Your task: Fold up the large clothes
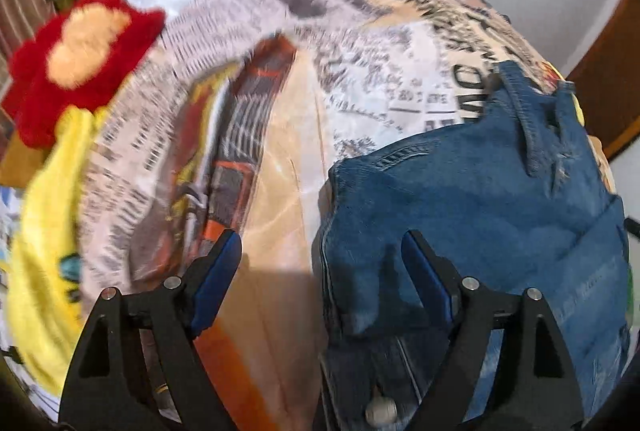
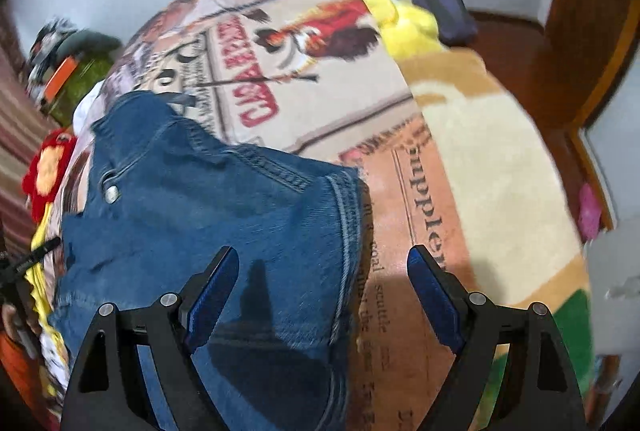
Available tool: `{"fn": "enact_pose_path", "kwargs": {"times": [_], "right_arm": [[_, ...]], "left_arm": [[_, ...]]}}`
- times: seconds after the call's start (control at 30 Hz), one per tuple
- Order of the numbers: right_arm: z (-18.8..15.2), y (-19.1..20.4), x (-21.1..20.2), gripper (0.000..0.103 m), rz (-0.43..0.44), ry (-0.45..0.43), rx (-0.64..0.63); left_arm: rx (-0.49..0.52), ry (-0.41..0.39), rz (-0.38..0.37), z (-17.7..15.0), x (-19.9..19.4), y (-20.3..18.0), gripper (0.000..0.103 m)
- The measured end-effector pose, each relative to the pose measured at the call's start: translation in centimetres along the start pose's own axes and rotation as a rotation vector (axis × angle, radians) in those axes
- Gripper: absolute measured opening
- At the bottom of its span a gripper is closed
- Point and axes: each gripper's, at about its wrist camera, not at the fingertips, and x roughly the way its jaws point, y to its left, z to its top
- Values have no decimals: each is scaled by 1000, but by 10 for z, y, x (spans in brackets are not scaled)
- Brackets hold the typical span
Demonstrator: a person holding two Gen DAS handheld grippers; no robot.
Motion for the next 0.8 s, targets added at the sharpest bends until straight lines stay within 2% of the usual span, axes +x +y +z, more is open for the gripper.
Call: {"fn": "enact_pose_path", "kwargs": {"times": [0.07,0.13,0.17,0.23,0.33,0.43,0.6,0.8], "right_arm": [[0,-8,10,82,30,19,37],[1,-13,17,69,52,26,60],[2,-15,20,65,66,29,74],[3,-18,23,41,84,18,92],[7,-17,30,20,107,30,102],[11,-8,29,14,76,4,75],[31,19,9,11,49,-68,-23],[59,52,-14,10,72,-130,-116]], "left_arm": [[-6,24,-16,2,13,0,72],[-3,43,-50,4,24,-3,64],[-2,49,-62,4,27,-3,61],[6,74,-115,5,34,-6,39],[21,77,-145,7,34,-12,19],[70,30,-91,5,23,-24,11],[171,-102,35,3,-14,-43,8],[170,-179,66,10,-52,-32,8]]}}
